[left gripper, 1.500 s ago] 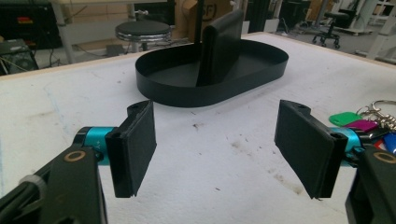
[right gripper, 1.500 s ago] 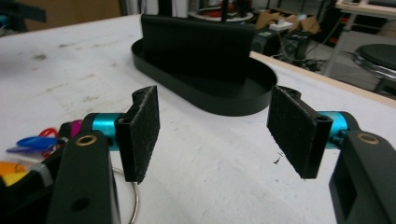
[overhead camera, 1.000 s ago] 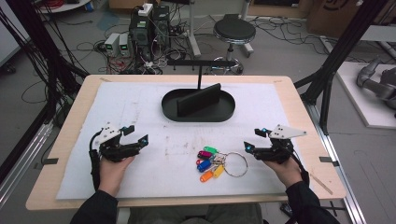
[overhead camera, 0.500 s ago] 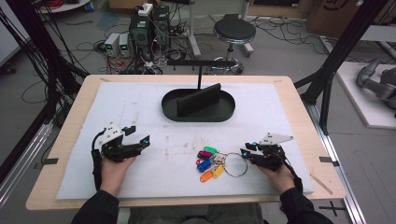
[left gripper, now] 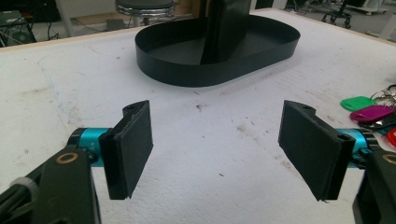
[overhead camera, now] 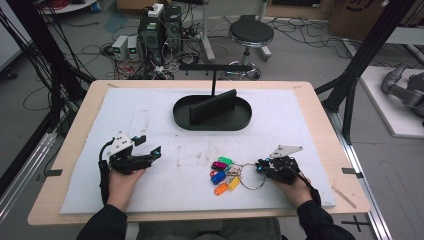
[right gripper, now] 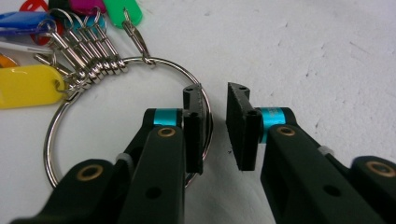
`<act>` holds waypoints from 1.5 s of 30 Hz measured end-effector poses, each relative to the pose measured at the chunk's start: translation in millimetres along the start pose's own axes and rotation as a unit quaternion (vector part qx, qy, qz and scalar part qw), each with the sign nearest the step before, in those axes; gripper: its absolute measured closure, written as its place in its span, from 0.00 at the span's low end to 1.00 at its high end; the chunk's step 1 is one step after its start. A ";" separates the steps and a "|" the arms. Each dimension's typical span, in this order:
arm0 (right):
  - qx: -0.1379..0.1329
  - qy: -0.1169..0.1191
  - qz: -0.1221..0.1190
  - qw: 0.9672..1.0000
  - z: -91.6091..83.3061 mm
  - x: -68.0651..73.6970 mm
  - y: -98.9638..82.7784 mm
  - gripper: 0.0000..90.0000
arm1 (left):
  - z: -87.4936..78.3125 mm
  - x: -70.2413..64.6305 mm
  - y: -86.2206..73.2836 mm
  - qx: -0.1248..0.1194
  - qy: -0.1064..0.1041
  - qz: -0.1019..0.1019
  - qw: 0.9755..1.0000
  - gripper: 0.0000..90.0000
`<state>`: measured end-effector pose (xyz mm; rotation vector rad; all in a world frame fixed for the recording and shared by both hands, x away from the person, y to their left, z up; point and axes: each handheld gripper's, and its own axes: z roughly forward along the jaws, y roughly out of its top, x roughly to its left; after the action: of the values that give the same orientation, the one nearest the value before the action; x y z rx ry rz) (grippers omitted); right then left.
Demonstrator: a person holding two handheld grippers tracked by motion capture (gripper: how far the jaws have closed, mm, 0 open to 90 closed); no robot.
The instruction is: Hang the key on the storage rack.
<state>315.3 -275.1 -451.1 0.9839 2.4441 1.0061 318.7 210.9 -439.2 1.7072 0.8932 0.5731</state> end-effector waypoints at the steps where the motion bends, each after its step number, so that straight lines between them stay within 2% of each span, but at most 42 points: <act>1: 0.003 0.004 0.001 1.000 -0.1 1.9 0.6 0.97 | 0.2 -0.5 0.0 0.001 -0.001 -0.001 1.000 0.29; 7: 0.000 0.009 0.016 1.000 -1.0 -0.1 2.0 0.97 | 1.0 -2.0 0.0 0.003 -0.001 0.004 1.000 0.29; 12: -0.025 0.001 0.025 0.999 -6.8 -1.2 5.1 0.97 | 0.7 -2.2 -0.2 0.003 -0.002 0.008 1.000 0.29; 14: -0.045 -0.005 0.032 0.998 -11.6 -2.7 6.8 0.97 | 0.6 -2.6 -0.3 0.003 -0.003 0.008 1.000 0.29; 16: -0.049 -0.006 0.035 0.998 -13.1 -3.1 7.2 0.97 | 0.5 -3.2 -0.5 0.003 -0.003 0.009 1.000 0.29; 20: -0.079 -0.016 0.045 0.996 -21.3 -5.4 8.5 1.00 | 0.2 -3.6 -0.6 0.004 -0.003 0.012 1.000 0.29; 21: -0.091 -0.008 0.058 0.994 -25.1 -7.6 9.3 1.00 | 0.3 -4.0 -0.6 0.004 -0.002 0.013 1.000 0.29; 27: -0.072 -0.008 0.067 0.995 -21.1 -13.3 6.3 1.00 | 0.9 -4.8 -0.7 0.005 -0.003 0.015 1.000 0.29; 29: -0.054 -0.004 0.070 0.996 -15.4 -15.0 3.9 0.92 | 0.9 -4.9 -0.7 0.006 -0.002 0.015 1.000 0.29; 30: -0.054 -0.004 0.070 0.996 -15.4 -15.0 3.9 0.92 | 1.1 -4.5 -0.5 0.007 -0.005 0.016 1.000 0.29; 31: -0.030 0.001 0.067 0.997 -7.5 -13.3 2.4 0.87 | 1.3 -4.8 -0.6 0.007 -0.005 0.015 1.000 0.29; 32: -0.030 0.001 0.067 0.997 -7.5 -13.3 2.4 0.87 | 1.3 -4.9 -0.5 0.009 -0.005 0.017 1.000 0.29; 33: -0.006 -0.001 0.056 0.998 -0.3 -11.6 2.1 0.87 | 1.4 -5.2 -0.5 0.009 -0.005 0.018 1.000 0.29; 34: 0.002 -0.003 0.051 0.999 2.6 -10.5 2.0 0.87 | 1.4 -5.3 -0.5 0.009 -0.005 0.019 1.000 0.29; 39: 0.003 -0.016 0.030 0.999 2.9 -7.0 2.1 0.91 | 1.8 -5.8 -0.7 0.010 -0.004 0.019 1.000 0.29; 40: 0.003 -0.020 0.023 1.000 3.0 -6.0 2.6 0.95 | 1.8 -5.9 -0.6 0.011 -0.004 0.019 1.000 0.29; 44: 0.008 -0.016 0.037 0.999 2.3 -7.3 4.8 0.98 | 1.7 -6.7 -0.7 0.011 -0.003 0.021 1.000 0.29; 45: 0.001 -0.015 0.043 0.999 0.6 -9.1 4.9 0.97 | 1.7 -6.5 -0.7 0.010 -0.004 0.020 1.000 0.29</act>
<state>324.5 -278.6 -447.8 1.1058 2.3959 1.0091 315.8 204.9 -440.0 1.7483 0.8626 0.5855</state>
